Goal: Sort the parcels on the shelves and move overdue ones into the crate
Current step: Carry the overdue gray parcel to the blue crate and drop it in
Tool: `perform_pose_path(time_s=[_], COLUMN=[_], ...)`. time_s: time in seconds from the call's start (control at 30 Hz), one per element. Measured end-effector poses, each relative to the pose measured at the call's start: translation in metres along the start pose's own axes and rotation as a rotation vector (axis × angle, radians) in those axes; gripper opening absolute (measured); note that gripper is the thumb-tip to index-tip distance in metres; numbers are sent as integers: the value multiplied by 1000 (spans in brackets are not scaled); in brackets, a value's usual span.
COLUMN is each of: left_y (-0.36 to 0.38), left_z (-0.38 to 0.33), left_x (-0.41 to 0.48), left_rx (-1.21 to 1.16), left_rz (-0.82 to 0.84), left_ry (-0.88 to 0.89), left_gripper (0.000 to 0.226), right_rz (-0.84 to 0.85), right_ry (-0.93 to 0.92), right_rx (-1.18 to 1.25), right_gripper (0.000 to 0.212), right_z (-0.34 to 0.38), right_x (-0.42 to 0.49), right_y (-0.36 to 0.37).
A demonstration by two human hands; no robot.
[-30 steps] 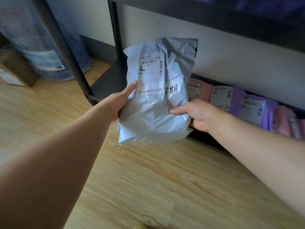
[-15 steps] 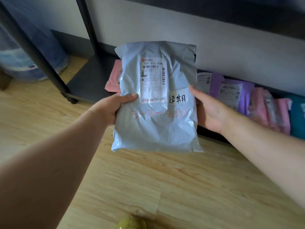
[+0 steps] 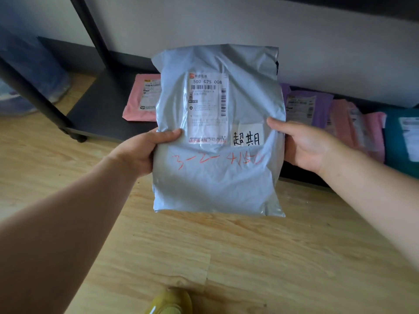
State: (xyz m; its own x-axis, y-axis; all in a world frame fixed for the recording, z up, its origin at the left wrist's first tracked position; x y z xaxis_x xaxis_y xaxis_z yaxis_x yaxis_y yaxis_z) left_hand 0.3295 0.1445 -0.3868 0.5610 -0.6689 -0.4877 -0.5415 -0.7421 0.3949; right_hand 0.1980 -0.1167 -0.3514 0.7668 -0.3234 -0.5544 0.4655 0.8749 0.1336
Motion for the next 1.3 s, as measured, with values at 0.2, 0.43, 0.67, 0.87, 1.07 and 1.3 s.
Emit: perform_pose_path(time_s=[0.2, 0.43, 0.67, 0.87, 1.07, 1.3], left_y=[16, 33, 27, 27, 29, 22], left_z=[-13, -32, -21, -21, -24, -29], left_x=[-4, -15, -9, -8, -7, -9], left_rx=[32, -45, -39, -44, -62, -144], left_rz=[116, 66, -60, -99, -139, -176], left_ry=[46, 291, 134, 92, 144, 283], left_gripper=[65, 38, 42, 50, 36, 37], right_rz=[129, 278, 228, 95, 124, 447], right_ry=[8, -23, -91, -87, -29, 57], right_rx=[52, 16, 38, 60, 50, -174], right_gripper=[38, 36, 50, 28, 34, 80], right_z=[15, 21, 38, 35, 31, 9], right_x=[-9, -17, -15, -11, -12, -13], right_y=[-6, -3, 1, -1, 0, -2])
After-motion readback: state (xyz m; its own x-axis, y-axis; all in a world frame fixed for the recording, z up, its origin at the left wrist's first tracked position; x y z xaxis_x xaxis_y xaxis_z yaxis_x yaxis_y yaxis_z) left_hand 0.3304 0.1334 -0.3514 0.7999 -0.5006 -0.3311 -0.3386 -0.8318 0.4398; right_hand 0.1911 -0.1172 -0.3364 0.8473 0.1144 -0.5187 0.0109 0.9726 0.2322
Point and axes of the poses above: each hand's wrist, its own x-axis towards the middle knuckle, its own y-axis out of the palm, z = x × y, the point moved 3 cm from there along x, towards the middle knuckle
